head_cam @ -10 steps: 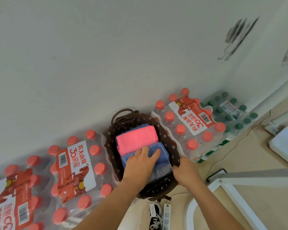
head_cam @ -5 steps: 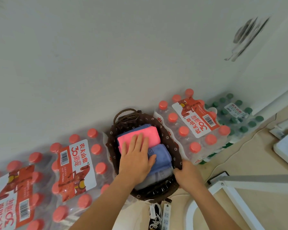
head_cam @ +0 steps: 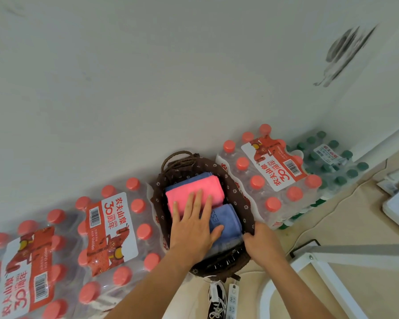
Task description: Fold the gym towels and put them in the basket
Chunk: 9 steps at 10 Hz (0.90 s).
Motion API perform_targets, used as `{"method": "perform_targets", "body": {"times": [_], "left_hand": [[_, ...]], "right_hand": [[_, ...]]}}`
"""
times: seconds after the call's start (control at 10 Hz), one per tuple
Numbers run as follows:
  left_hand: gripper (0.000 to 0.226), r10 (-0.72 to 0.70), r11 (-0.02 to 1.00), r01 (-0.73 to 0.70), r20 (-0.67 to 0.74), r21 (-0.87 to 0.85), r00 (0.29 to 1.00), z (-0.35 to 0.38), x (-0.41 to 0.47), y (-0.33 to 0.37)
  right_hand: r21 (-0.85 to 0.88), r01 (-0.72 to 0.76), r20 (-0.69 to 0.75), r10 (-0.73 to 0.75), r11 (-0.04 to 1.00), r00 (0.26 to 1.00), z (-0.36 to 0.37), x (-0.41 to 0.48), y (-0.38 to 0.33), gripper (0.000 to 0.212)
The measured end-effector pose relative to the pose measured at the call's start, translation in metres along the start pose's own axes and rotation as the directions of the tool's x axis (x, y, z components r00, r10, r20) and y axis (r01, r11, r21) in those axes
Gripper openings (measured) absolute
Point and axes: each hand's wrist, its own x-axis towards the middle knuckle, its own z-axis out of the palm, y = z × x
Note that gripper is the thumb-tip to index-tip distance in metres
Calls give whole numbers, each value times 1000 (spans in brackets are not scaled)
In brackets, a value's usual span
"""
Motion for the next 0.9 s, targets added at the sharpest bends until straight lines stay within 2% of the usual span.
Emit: {"method": "perform_targets", "body": {"times": [0.2,0.3,0.4,0.6,0.7,0.8,0.9], "left_hand": [[72,212,975,-211,-8,74,977,-1,-3,-3],[64,228,969,-227,0,95,974,2,-4,-4],[59,102,994,-102,-5,48,995,2,1,-5],[59,72,996,-72,-7,45,997,1,0,2],[57,46,999,-45,-33,14,998,-15,1,1],[54,34,999,-37,-86,-35,996,-27,-1,-2],[59,16,992,-24,-68,-123,998,-44,-2,-7]], "right_hand": [[-6,-22,-11,22,1000,1000,2,1,1,16],[-4,-19,-17,19,1000,1000,2,3,2,9],[-8,-20,-13,20,1000,1000,3,4,4,7],[26,-19,5,19,999,1000,-1,2,6,11],[60,-18,66,14,998,998,-8,-1,6,9],[13,8,104,-9,1000,995,-12,-3,6,18],[-77,38,53,-34,996,998,-21,-7,1,27]]}}
